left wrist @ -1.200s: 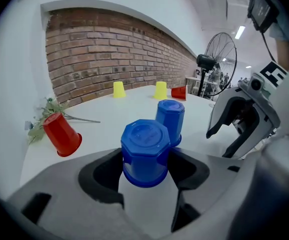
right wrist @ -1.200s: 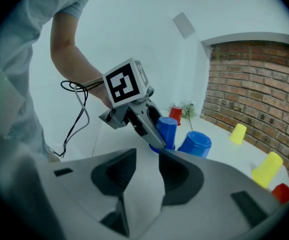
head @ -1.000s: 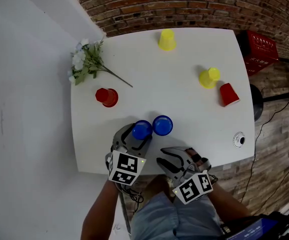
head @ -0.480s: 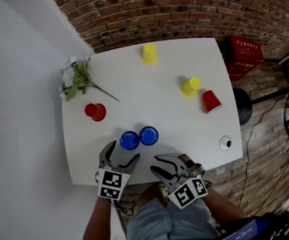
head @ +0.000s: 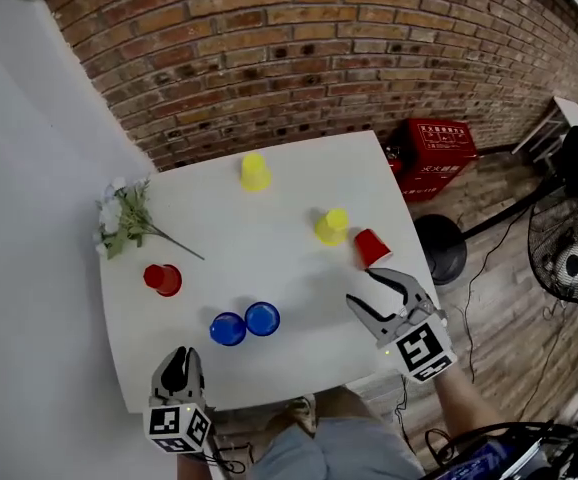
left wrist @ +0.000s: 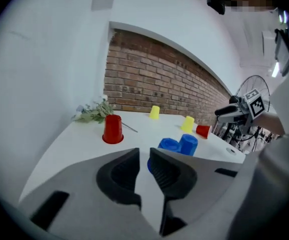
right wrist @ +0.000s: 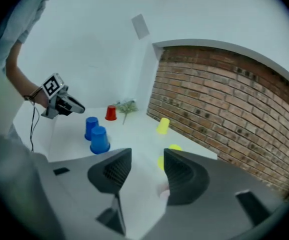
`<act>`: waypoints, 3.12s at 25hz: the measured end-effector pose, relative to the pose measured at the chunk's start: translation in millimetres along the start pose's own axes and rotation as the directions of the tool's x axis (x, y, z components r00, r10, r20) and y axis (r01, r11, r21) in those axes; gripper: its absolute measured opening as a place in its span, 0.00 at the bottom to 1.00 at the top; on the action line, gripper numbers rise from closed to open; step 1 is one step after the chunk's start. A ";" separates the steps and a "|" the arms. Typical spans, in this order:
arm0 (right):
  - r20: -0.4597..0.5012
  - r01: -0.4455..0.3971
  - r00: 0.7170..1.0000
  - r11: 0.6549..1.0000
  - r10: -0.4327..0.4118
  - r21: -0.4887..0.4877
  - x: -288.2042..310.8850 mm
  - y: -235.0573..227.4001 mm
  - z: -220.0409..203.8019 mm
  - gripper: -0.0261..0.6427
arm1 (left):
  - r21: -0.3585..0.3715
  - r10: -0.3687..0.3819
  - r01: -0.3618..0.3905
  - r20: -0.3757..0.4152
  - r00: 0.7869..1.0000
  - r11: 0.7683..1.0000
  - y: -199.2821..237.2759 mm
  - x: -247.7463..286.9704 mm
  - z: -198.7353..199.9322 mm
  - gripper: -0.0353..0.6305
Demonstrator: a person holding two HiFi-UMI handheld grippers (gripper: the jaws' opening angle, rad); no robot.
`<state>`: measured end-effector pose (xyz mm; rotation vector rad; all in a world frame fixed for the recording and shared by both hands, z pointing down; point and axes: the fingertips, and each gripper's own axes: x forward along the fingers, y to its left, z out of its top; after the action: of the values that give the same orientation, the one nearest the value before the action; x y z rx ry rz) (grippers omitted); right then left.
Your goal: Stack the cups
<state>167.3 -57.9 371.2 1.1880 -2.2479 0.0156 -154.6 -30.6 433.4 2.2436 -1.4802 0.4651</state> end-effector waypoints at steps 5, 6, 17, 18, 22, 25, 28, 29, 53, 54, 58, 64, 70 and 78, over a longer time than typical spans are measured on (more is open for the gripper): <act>-0.128 0.046 0.991 0.999 -0.043 0.016 20.6 -75.1 -13.0 0.37 | -0.021 0.023 -0.022 0.062 0.998 1.000 2.0 13.0 20.7 0.07; -0.165 0.039 0.986 0.999 -0.034 0.025 28.5 -86.2 -19.3 0.37 | -0.023 0.030 -0.029 0.062 0.998 0.999 3.0 14.4 21.2 0.07; -0.503 -0.137 0.756 0.853 0.418 0.503 87.6 -92.4 -132.7 0.55 | -0.089 0.094 -0.091 0.025 0.995 0.992 21.7 17.0 -0.7 0.08; -0.513 -0.133 0.746 0.849 0.426 0.512 88.3 -91.2 -137.1 0.54 | -0.089 0.094 -0.091 0.024 0.995 0.992 21.3 17.0 -0.5 0.08; -0.536 -0.125 0.731 0.855 0.423 0.504 81.0 -86.1 -141.5 0.45 | -0.070 0.090 -0.088 0.026 0.996 0.994 20.0 17.1 4.2 0.08; -0.454 -0.127 0.814 0.873 0.363 0.471 71.9 -79.9 -116.6 0.45 | -0.056 0.080 -0.078 0.034 0.996 0.995 18.6 16.2 8.7 0.08; -0.151 -0.208 0.940 0.864 0.307 0.459 69.8 -55.7 -57.4 0.45 | -0.046 0.065 -0.063 0.042 0.997 0.997 14.0 15.5 9.1 0.08; -0.035 -0.236 0.959 0.861 0.282 0.451 68.8 -45.0 -39.8 0.45 | -0.041 0.058 -0.056 0.041 0.997 0.998 10.9 15.2 8.3 0.08; 0.013 -0.160 0.987 0.979 0.159 0.127 18.7 55.0 -85.5 0.45 | 0.044 -0.034 0.033 0.021 0.999 0.998 -27.1 -2.6 -8.2 0.09; 0.008 -0.156 0.988 0.979 0.157 0.129 20.7 53.7 -85.4 0.40 | 0.045 -0.032 0.031 0.023 0.999 0.999 -26.2 -2.9 -7.5 0.09; 0.013 -0.192 0.981 0.976 0.192 0.106 38.6 56.7 -76.3 0.39 | 0.045 -0.027 0.026 0.030 0.999 0.999 -22.3 -3.3 -4.2 0.09; 0.031 -0.269 0.963 0.963 0.268 0.017 65.7 77.4 -50.5 0.39 | 0.038 -0.022 0.021 0.034 0.999 0.999 -17.5 -5.9 -3.8 0.09; 0.057 -0.326 0.944 0.945 0.326 -0.017 83.1 96.6 -33.0 0.39 | 0.025 -0.015 0.014 0.029 0.999 1.000 -13.8 -8.2 -6.3 0.09; 0.061 -0.361 0.930 0.933 0.361 -0.021 88.7 109.0 -23.6 0.39 | 0.019 -0.003 0.002 0.032 0.999 1.000 -6.1 -9.9 -4.8 0.09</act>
<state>58.4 -52.5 463.1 0.7632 -2.4910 0.1130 -153.0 -18.3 431.7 2.2769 -1.4948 0.4464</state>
